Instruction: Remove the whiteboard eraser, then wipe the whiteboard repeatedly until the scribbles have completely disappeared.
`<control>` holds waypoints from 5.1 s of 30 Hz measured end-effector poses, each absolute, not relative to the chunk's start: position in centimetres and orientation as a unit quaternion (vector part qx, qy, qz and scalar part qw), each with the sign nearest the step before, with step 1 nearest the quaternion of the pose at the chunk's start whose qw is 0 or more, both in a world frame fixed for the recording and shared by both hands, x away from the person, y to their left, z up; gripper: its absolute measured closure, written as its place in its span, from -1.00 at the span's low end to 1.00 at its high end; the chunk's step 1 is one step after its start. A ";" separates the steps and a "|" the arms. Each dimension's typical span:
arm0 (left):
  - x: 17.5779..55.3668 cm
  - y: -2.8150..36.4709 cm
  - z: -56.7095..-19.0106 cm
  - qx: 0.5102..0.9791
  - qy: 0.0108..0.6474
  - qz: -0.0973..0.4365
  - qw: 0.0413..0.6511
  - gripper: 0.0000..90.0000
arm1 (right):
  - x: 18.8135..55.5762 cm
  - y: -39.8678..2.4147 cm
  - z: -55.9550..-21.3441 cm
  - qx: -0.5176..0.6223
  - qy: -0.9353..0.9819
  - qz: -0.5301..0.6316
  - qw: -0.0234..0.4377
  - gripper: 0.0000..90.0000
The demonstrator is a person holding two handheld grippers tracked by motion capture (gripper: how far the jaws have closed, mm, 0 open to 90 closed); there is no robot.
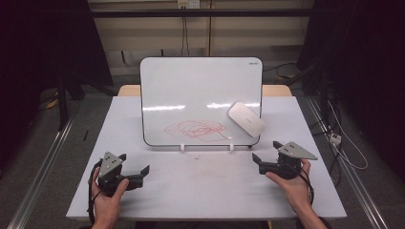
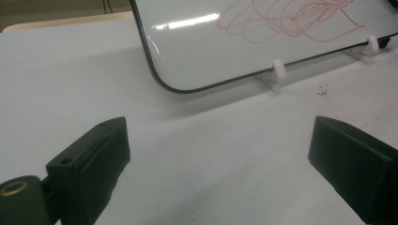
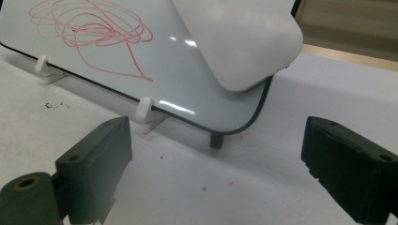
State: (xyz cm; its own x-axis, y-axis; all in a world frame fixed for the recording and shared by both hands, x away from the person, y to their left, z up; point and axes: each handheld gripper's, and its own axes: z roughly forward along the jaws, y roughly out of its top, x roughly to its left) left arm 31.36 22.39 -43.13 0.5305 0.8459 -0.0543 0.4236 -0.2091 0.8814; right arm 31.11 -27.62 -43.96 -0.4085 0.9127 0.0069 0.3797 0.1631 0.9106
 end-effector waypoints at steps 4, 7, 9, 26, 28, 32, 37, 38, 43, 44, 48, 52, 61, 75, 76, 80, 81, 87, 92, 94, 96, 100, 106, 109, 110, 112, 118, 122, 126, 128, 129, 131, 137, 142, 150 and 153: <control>31.4 22.5 -43.0 0.742 0.426 0.230 0.464 -0.87 | 31.7 -27.1 -42.9 0.448 0.708 0.454 0.304 -0.77; 31.5 22.5 -43.0 0.741 0.426 0.229 0.465 -0.87 | 32.1 -26.5 -42.2 0.439 0.710 0.454 0.312 -0.76; 31.7 22.5 -43.0 0.743 0.425 0.227 0.465 -0.87 | 32.5 -26.1 -41.9 0.436 0.712 0.454 0.312 -0.76; 31.9 22.2 -43.2 0.749 0.420 0.222 0.463 -0.87 | 35.4 -23.7 -39.0 0.384 0.733 0.423 0.369 -0.70; 31.9 22.1 -43.2 0.749 0.419 0.222 0.462 -0.87 | 35.8 -23.5 -38.9 0.383 0.736 0.421 0.366 -0.66; 31.8 22.0 -43.2 0.751 0.419 0.222 0.460 -0.87 | 36.8 -23.1 -39.0 0.370 0.750 0.389 0.385 -0.63; 31.9 22.0 -43.2 0.751 0.419 0.221 0.460 -0.87 | 37.8 -22.9 -39.1 0.359 0.761 0.367 0.397 -0.58; 31.9 22.0 -43.2 0.752 0.418 0.221 0.460 -0.87 | 38.0 -22.8 -39.1 0.356 0.764 0.359 0.402 -0.57; 31.9 21.9 -43.2 0.752 0.418 0.220 0.460 -0.87 | 38.5 -22.4 -39.4 0.337 0.778 0.322 0.421 -0.51; 31.9 21.9 -43.2 0.752 0.417 0.220 0.460 -0.87 | 38.5 -22.3 -39.4 0.336 0.779 0.320 0.423 -0.50; 32.0 21.9 -43.3 0.753 0.419 0.218 0.459 -0.87 | 38.7 -22.2 -39.7 0.331 0.784 0.308 0.427 -0.48; 32.0 21.9 -43.3 0.754 0.418 0.218 0.456 -0.87 | 39.2 -22.0 -40.0 0.328 0.789 0.295 0.428 -0.43; 32.0 22.0 -43.3 0.755 0.419 0.219 0.454 -0.87 | 39.5 -21.6 -40.0 0.318 0.796 0.275 0.436 -0.32; 31.9 22.0 -43.3 0.752 0.421 0.221 0.456 -0.87 | 39.6 -21.7 -39.9 0.318 0.798 0.277 0.431 -0.29; 31.9 22.1 -43.3 0.754 0.419 0.222 0.454 -0.87 | 39.6 -21.7 -39.9 0.319 0.798 0.279 0.428 -0.29; 31.9 22.1 -43.3 0.753 0.421 0.221 0.456 -0.87 | 39.6 -21.8 -39.7 0.322 0.800 0.283 0.421 -0.29; 31.9 22.1 -43.3 0.752 0.421 0.222 0.456 -0.87 | 39.7 -21.9 -39.7 0.324 0.800 0.285 0.417 -0.29; 31.9 22.2 -43.3 0.753 0.420 0.222 0.454 -0.87 | 39.8 -22.3 -39.4 0.334 0.798 0.301 0.401 -0.29; 31.9 22.1 -43.4 0.751 0.424 0.221 0.455 -0.87 | 39.9 -22.8 -39.2 0.350 0.793 0.320 0.382 -0.29; 31.9 22.1 -43.4 0.751 0.423 0.220 0.456 -0.87 | 39.9 -23.0 -39.2 0.354 0.791 0.326 0.377 -0.29; 31.9 22.1 -43.4 0.751 0.424 0.222 0.455 -0.87 | 39.9 -23.0 -39.2 0.356 0.790 0.329 0.375 -0.29; 31.9 22.2 -43.3 0.749 0.426 0.221 0.456 -0.87 | 39.8 -23.2 -39.1 0.364 0.785 0.345 0.363 -0.29; 31.9 22.3 -43.4 0.749 0.427 0.219 0.456 -0.87 | 39.1 -23.1 -38.5 0.365 0.772 0.374 0.361 -0.29; 31.9 22.4 -43.5 0.750 0.427 0.220 0.456 -0.87 | 38.9 -23.1 -38.4 0.367 0.767 0.385 0.358 -0.29; 31.9 22.4 -43.5 0.749 0.429 0.218 0.456 -0.87 | 38.9 -23.1 -38.4 0.368 0.766 0.388 0.357 -0.29; 32.0 22.6 -43.6 0.749 0.431 0.217 0.454 -0.87 | 38.7 -23.1 -38.4 0.370 0.762 0.394 0.357 -0.29; 32.0 22.9 -43.7 0.748 0.435 0.216 0.453 -0.87 | 38.2 -22.9 -38.2 0.369 0.753 0.411 0.359 -0.29; 31.9 22.7 -43.6 0.749 0.432 0.219 0.453 -0.87 | 37.8 -22.6 -38.1 0.361 0.752 0.420 0.358 -0.29; 31.9 22.7 -43.6 0.748 0.433 0.219 0.452 -0.87 | 37.3 -22.3 -38.1 0.354 0.754 0.424 0.356 -0.29; 31.9 22.6 -43.6 0.750 0.432 0.219 0.451 -0.87 | 37.1 -22.3 -38.1 0.352 0.753 0.427 0.357 -0.29; 31.8 22.6 -43.6 0.749 0.432 0.219 0.452 -0.87 | 37.0 -22.2 -38.1 0.351 0.752 0.428 0.356 -0.29; 31.8 22.5 -43.5 0.750 0.428 0.224 0.451 -0.87 | 36.8 -22.1 -38.2 0.350 0.754 0.429 0.354 -0.29; 31.8 22.5 -43.6 0.750 0.430 0.226 0.449 -0.87 | 36.7 -21.6 -38.2 0.340 0.758 0.432 0.352 -0.29; 32.0 22.8 -43.8 0.750 0.436 0.218 0.448 -0.87 | 37.0 -20.9 -37.9 0.334 0.759 0.434 0.353 -0.29; 31.9 22.9 -43.8 0.751 0.435 0.220 0.446 -0.87 | 37.9 -19.0 -38.1 0.320 0.768 0.431 0.349 -0.29; 31.9 22.9 -43.8 0.750 0.434 0.222 0.447 -0.87 | 38.4 -18.1 -38.4 0.313 0.772 0.429 0.349 -0.29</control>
